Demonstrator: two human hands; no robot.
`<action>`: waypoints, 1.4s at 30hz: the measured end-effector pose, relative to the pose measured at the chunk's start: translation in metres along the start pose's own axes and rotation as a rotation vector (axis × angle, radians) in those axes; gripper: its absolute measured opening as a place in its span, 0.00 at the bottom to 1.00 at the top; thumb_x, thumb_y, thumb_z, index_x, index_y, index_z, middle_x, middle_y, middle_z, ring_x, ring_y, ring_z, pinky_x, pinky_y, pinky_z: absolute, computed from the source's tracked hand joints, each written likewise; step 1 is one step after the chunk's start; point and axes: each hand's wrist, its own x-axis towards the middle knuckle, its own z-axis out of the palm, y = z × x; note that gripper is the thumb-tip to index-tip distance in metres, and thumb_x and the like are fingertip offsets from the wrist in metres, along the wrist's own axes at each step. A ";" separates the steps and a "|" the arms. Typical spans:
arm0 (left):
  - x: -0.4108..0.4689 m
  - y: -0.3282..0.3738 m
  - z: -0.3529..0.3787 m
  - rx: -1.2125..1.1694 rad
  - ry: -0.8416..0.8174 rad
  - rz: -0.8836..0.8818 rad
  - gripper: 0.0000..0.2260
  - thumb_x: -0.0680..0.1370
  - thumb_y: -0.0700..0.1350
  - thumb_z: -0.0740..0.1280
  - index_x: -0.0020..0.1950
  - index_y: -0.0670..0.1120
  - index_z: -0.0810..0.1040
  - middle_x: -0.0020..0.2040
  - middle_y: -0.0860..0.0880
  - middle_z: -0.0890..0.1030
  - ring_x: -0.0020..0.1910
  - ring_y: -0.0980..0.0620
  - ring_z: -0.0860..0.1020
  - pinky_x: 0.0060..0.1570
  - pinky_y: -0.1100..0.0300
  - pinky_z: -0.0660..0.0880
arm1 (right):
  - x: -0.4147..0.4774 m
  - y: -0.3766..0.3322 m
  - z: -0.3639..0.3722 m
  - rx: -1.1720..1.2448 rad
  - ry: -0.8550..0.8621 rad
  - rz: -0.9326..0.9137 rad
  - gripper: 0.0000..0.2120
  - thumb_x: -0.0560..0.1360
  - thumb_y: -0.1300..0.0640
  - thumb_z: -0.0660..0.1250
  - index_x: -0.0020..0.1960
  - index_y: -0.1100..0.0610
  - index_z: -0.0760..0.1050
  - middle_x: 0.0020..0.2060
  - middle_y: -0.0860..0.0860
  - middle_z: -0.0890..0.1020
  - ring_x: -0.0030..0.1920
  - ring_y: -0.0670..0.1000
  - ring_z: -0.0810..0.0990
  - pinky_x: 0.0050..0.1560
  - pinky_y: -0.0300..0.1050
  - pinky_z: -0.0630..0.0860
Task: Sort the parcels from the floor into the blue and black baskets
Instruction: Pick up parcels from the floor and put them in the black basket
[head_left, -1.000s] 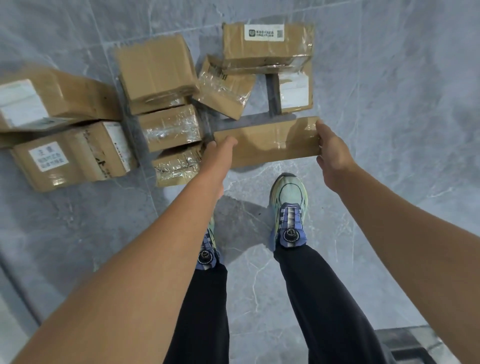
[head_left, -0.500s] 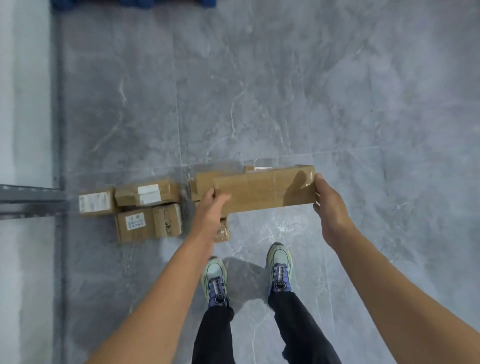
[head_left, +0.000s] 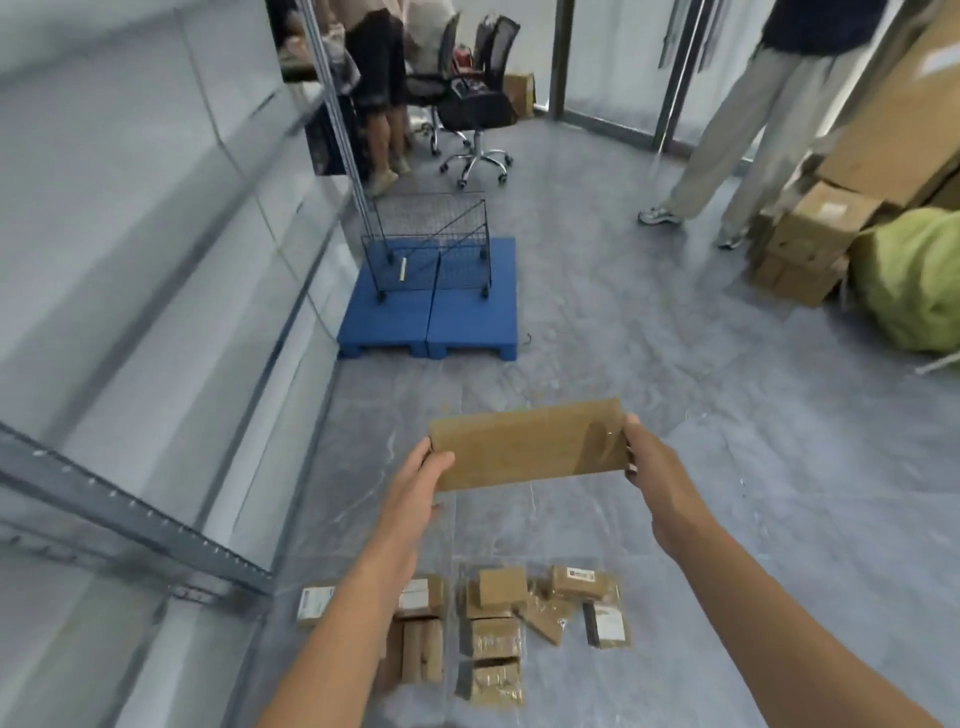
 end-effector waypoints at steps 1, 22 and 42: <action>-0.010 0.014 -0.009 -0.005 0.000 0.034 0.24 0.85 0.54 0.64 0.81 0.57 0.66 0.75 0.55 0.72 0.72 0.53 0.71 0.73 0.44 0.70 | -0.006 -0.015 0.004 0.004 -0.012 -0.026 0.36 0.81 0.29 0.57 0.79 0.50 0.70 0.76 0.51 0.72 0.76 0.56 0.70 0.79 0.63 0.64; -0.179 0.073 -0.132 -0.171 0.481 0.243 0.19 0.84 0.53 0.64 0.75 0.65 0.68 0.66 0.59 0.76 0.67 0.56 0.73 0.70 0.44 0.74 | -0.093 -0.158 0.124 -0.115 -0.529 -0.326 0.40 0.72 0.21 0.57 0.75 0.44 0.74 0.72 0.48 0.78 0.70 0.53 0.76 0.74 0.59 0.69; -0.464 -0.077 -0.200 -0.476 1.156 0.247 0.15 0.83 0.52 0.65 0.67 0.68 0.78 0.58 0.67 0.82 0.65 0.60 0.76 0.65 0.50 0.76 | -0.353 -0.079 0.270 -0.258 -1.192 -0.467 0.24 0.85 0.37 0.57 0.70 0.50 0.78 0.63 0.49 0.82 0.66 0.52 0.78 0.75 0.59 0.70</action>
